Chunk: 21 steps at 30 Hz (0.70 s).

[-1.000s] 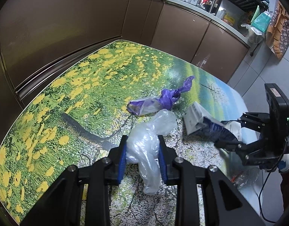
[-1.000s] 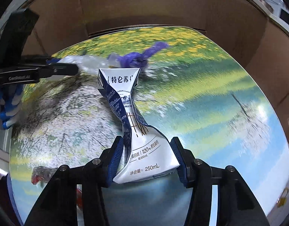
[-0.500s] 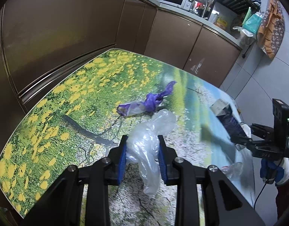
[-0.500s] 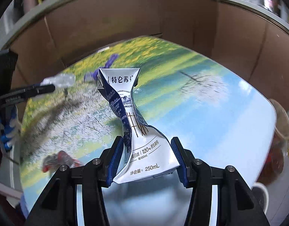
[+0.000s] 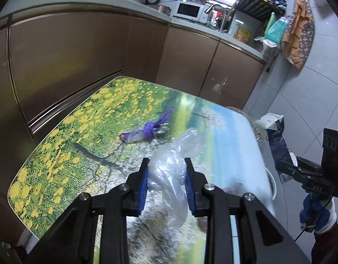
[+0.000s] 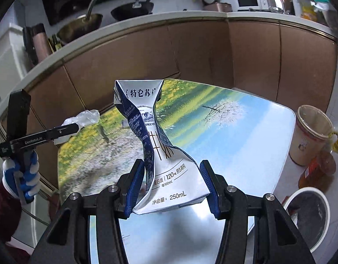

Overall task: Collect trash
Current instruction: 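Lift the plastic bag and milk carton and carry them toward the bin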

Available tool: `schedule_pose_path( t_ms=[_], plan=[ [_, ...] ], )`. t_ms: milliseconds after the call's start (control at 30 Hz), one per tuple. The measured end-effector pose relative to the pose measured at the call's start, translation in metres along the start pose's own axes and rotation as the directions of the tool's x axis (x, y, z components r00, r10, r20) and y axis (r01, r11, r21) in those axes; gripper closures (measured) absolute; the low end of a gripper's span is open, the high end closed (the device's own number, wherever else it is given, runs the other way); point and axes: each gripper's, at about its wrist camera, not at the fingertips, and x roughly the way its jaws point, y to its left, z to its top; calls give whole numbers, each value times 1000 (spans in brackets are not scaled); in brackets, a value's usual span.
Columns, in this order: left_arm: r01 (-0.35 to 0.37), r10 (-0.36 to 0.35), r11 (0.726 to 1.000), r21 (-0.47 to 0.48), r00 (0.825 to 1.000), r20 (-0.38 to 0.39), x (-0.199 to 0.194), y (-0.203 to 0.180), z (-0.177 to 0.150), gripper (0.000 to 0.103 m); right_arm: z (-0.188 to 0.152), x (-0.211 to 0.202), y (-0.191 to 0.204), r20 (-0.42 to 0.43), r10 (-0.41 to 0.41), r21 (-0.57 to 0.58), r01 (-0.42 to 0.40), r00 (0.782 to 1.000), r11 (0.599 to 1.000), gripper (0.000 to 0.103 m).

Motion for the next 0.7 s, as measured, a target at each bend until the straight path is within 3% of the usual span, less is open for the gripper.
schedule_pose_path(
  t_ms=[333,533,700],
  plan=[
    [59,-63,996,66,997,48,-43,-53,-5,75,-28,-73,5,114,-22,82,12,993,997,52],
    [113,-118,986,126,992,39,-45,-98,-6,75,-43,-116,-19,166,-110,162,83,980,983,52],
    [172,-175,965,196,984,-2,-23,-154,-4,75,-59,-145,-53,188,-209,244,160,960,956,52]
  ],
)
